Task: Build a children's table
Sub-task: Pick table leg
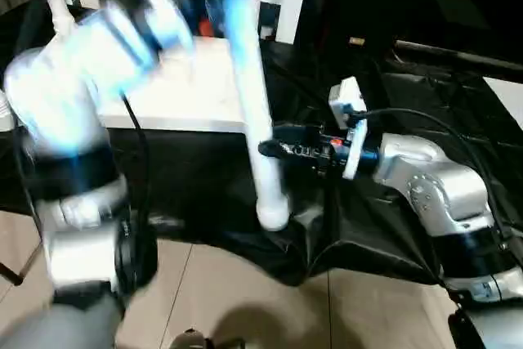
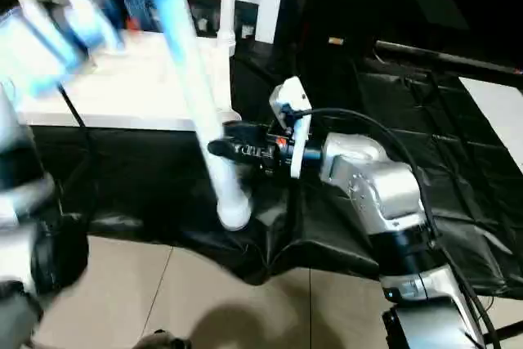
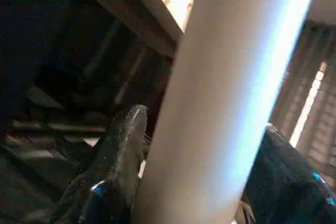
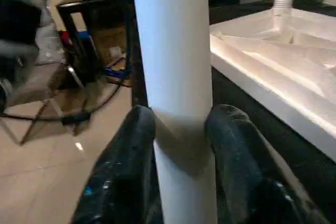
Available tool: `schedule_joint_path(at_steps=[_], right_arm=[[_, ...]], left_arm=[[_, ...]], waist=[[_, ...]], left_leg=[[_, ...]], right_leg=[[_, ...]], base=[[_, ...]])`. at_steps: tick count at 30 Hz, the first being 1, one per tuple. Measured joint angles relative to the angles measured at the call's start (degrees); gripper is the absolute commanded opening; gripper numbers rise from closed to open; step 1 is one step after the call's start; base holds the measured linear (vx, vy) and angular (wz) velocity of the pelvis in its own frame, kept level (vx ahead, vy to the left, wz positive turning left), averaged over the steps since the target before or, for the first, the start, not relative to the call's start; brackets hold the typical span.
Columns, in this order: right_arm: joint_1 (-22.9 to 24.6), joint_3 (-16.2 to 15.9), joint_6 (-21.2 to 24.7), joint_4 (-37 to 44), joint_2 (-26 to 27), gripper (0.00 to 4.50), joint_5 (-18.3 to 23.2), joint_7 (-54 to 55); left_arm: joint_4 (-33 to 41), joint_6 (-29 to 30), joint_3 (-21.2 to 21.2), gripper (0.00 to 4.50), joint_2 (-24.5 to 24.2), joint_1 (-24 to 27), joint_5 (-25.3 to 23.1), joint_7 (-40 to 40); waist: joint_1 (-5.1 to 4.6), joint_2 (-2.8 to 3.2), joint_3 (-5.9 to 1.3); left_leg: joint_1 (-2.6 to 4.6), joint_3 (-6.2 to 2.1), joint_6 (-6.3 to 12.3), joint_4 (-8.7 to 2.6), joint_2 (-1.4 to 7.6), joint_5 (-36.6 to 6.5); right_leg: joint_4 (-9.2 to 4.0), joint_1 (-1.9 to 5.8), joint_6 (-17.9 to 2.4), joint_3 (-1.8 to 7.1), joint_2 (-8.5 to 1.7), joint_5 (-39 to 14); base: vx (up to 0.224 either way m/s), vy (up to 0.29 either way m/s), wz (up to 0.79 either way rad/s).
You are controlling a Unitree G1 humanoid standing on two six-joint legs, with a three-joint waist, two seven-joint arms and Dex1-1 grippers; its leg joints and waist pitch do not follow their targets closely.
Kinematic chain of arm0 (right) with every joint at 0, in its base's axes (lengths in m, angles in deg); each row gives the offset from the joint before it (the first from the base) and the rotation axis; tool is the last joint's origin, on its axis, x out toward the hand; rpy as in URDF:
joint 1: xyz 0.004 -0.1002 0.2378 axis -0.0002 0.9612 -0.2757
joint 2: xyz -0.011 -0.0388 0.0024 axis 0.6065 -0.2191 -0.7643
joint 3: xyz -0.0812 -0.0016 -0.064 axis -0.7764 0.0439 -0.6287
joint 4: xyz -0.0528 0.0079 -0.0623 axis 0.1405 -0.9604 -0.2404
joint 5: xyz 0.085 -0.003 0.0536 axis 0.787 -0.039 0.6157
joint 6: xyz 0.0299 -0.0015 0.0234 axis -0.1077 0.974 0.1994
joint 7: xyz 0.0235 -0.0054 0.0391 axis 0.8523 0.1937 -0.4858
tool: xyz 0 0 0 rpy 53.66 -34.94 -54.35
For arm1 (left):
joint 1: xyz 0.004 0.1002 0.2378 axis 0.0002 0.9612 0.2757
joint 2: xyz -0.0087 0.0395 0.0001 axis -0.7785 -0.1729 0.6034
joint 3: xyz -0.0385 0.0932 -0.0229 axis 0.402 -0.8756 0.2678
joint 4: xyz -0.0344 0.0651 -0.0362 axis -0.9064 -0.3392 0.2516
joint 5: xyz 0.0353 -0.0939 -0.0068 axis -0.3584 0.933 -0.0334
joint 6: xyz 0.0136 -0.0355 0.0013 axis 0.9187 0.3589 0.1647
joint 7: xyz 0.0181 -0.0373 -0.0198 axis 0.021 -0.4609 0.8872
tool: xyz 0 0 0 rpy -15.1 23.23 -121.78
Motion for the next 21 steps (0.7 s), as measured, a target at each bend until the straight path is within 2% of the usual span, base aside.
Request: schedule_joint_path(at_steps=[1, 3, 5, 6, 11, 15, 16, 21], right_arm=[[0.18, 0.00, 0.10, 0.43, -0.02, 1.38, 0.07, -0.18], [0.24, -0.01, 0.65, 0.57, 0.10, 1.24, 0.39, -0.16], [0.57, 0.06, 1.18, 0.94, 0.16, 1.16, 0.69, 0.04], [0.68, 0.07, 1.24, 0.96, 0.17, 0.95, 1.00, 0.04], [0.68, 0.21, 1.17, 1.14, 0.21, 0.52, 1.03, 0.73], [0.80, 0.21, 0.97, 1.16, 0.34, 0.30, 0.83, 1.08], [0.82, 0.21, 0.70, 1.16, 0.35, 0.07, 0.49, 1.23], [0.82, 0.21, -0.25, 1.16, 0.39, 0.00, -0.26, 2.26]], left_arm=[[0.85, 0.52, -0.95, 2.88, 0.22, 1.36, 0.45, -0.73], [1.99, 1.43, -2.41, 2.88, 1.02, 2.82, 0.86, -0.74], [2.10, 1.23, -2.86, 2.61, 2.58, 3.17, 0.64, 0.89], [2.10, 0.62, -2.92, 2.54, 2.86, 3.16, 0.02, 1.53], [0.03, -3.51, -3.67, 2.21, 2.65, 2.36, -3.64, 3.75], [-3.25, -5.70, -3.99, 2.09, 1.72, 1.98, -6.33, 5.18], [-3.80, -6.26, -4.16, 1.89, 1.59, 1.98, -7.15, 5.48], [-5.96, -8.26, -3.94, 1.61, 1.03, 1.55, -8.78, 6.58]], waist=[[-0.01, -0.07, 0.00], [0.02, -0.14, -0.03], [-0.03, -0.16, -0.03], [-0.10, -0.19, -0.03], [-0.38, -0.27, -0.03], [-0.45, -0.30, -0.01], [-0.42, -0.30, -0.01], [-0.42, -0.32, 0.00]], left_leg=[[0.00, 0.00, 0.00, 0.00, 0.00, 0.00], [0.02, 0.00, 0.00, 0.00, 0.01, 0.00], [0.02, 0.00, 0.00, 0.00, 0.01, 0.00], [0.05, 0.00, 0.00, 0.00, 0.01, 0.00], [0.05, 0.00, 0.00, 0.00, 0.02, 0.00], [0.04, 0.00, 0.00, 0.00, 0.02, 0.00], [0.02, 0.00, 0.00, 0.00, 0.02, 0.00], [-0.04, 0.01, 0.00, -0.01, 0.02, 0.00]], right_leg=[[0.01, 0.00, 0.00, 0.00, 0.00, 0.00], [0.02, 0.02, 0.00, -0.01, 0.00, 0.00], [0.01, 0.04, 0.01, 0.00, 0.00, 0.00], [0.01, 0.04, 0.03, 0.00, 0.00, 0.01], [0.00, 0.05, 0.12, 0.00, 0.00, 0.01], [-0.02, 0.04, 0.14, 0.00, 0.00, 0.01], [-0.03, 0.04, 0.15, 0.00, 0.00, 0.00], [-0.11, 0.02, 0.20, 0.00, 0.00, -0.04]], base=[[0.000, 0.000, 0.00], [0.000, 0.000, 0.00], [0.000, 0.000, 0.00], [0.000, 0.000, 0.00], [0.000, 0.000, 0.00], [0.000, 0.000, 0.00], [0.000, 0.000, 0.00], [0.000, 0.000, 0.00]])
